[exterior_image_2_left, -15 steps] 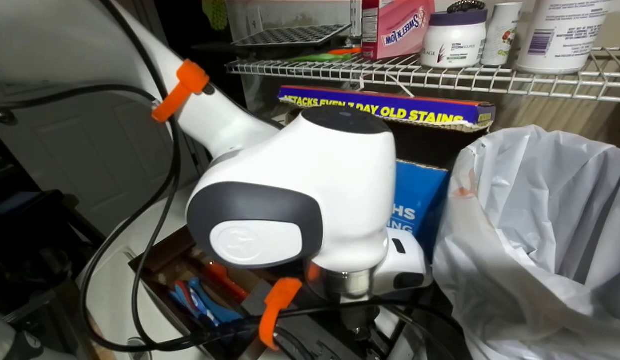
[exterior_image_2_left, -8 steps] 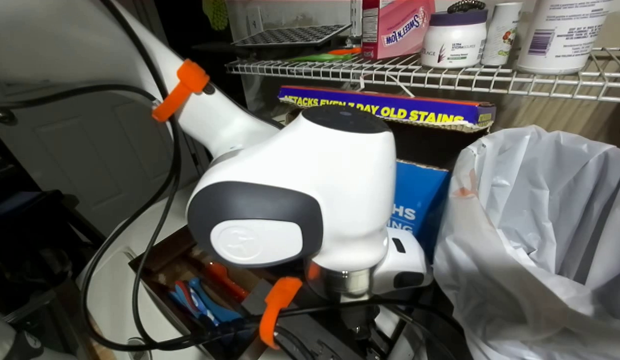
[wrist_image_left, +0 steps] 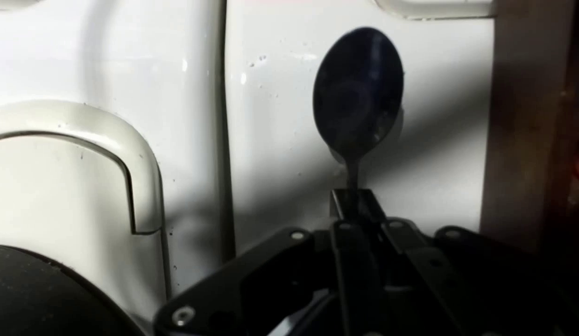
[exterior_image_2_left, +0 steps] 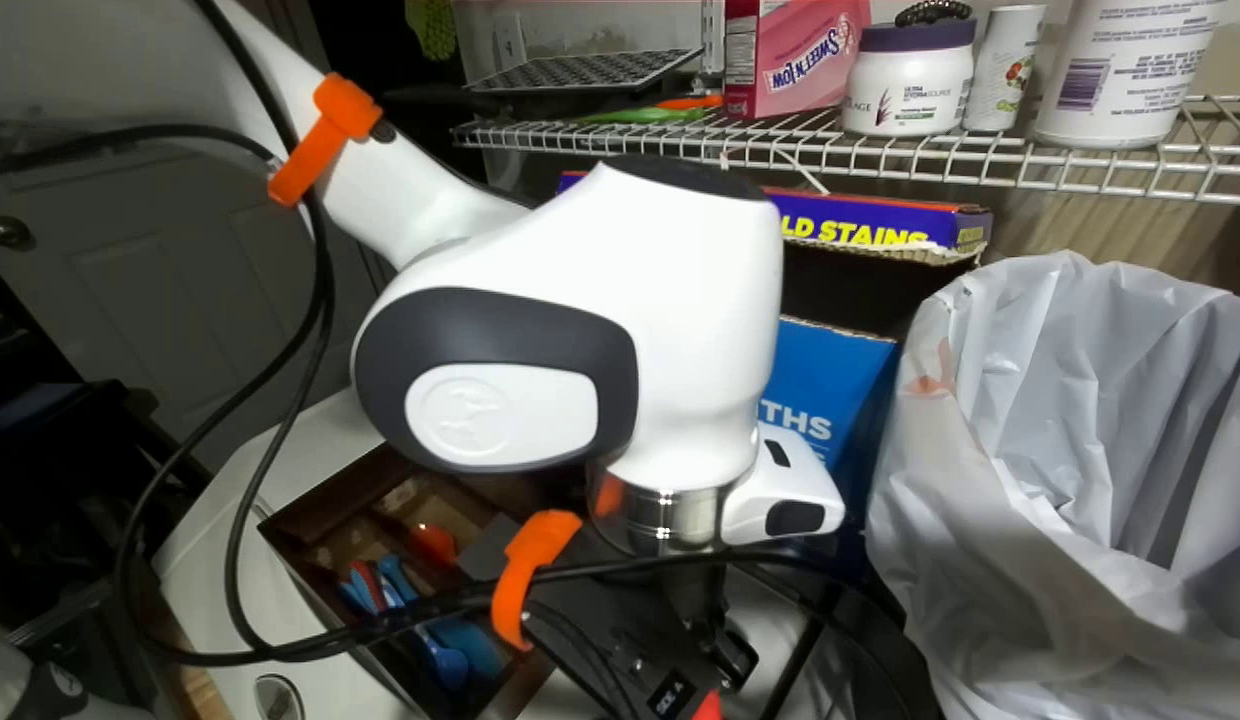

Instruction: Put the spoons in the cutlery rack

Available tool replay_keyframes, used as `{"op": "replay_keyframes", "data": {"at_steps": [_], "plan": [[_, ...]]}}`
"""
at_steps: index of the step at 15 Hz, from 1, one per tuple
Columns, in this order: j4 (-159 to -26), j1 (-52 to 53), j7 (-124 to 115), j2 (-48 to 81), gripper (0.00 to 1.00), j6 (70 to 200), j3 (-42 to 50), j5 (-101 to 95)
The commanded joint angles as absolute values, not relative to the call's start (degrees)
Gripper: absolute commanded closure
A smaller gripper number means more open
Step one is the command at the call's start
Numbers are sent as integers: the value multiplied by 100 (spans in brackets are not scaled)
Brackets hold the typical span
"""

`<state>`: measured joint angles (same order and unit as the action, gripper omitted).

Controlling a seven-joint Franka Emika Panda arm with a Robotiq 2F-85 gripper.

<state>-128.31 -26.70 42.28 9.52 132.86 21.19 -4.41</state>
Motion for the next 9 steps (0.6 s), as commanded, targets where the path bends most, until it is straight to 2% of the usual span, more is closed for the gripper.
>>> {"op": "replay_keyframes", "data": {"at_steps": [1,9], "plan": [[-12868,-2494,3770,552,98,12763,2160,-1007],[-12900,-2217,3114,-12,98,11953,2057,-1552]]}}
